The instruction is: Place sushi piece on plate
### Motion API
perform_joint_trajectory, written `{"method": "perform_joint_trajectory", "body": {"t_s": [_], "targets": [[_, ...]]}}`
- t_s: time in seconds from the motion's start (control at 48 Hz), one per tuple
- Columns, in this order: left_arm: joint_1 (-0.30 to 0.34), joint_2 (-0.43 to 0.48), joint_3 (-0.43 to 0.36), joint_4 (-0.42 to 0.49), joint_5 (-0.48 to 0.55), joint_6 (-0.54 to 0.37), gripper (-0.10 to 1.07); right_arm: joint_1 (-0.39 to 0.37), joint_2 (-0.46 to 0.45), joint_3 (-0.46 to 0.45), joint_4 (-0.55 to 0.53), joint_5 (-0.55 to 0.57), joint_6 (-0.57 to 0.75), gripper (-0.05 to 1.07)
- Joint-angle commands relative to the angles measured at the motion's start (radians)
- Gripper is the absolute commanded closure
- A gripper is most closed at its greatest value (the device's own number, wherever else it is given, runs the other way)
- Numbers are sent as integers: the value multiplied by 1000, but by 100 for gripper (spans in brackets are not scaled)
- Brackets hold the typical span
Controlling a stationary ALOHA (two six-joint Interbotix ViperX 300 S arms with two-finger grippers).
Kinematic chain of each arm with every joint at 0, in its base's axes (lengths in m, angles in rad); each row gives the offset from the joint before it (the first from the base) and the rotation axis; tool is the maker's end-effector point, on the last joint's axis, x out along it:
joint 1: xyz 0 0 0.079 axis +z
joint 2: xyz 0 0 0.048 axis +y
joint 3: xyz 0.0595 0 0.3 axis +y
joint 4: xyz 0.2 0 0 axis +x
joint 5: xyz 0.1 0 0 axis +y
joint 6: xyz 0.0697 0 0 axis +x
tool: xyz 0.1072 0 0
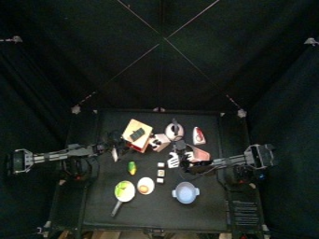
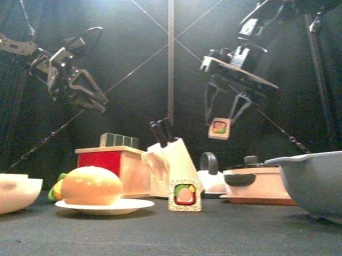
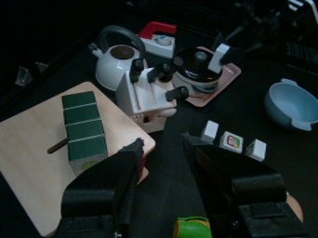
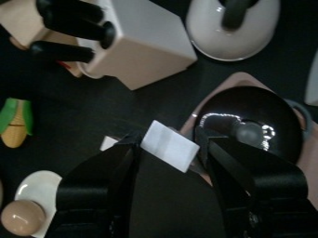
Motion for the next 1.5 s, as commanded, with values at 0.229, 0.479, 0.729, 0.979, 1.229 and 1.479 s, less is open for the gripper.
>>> {"method": "perform_joint_trajectory", "body": {"t_s": [0.229, 0.479, 0.729, 0.979, 1.229, 1.479], "targets": [[2, 0, -11, -2, -3, 0, 19, 0, -183, 133, 69, 61, 3, 20], [3, 0, -11, -2, -3, 0, 19, -26, -219, 244, 144, 54, 5, 20], [3, 0, -11, -2, -3, 0, 19, -100, -207, 330, 184, 26, 5, 20], [3, 0, -9, -2, -3, 0, 19, -178, -206, 399, 175, -43, 6, 19], [3, 0, -8, -2, -3, 0, 19, -190, -192, 443, 117, -69, 127, 19], [3, 0, -8, -2, -3, 0, 19, -170, -147, 449, 25, -71, 190, 19]]}}
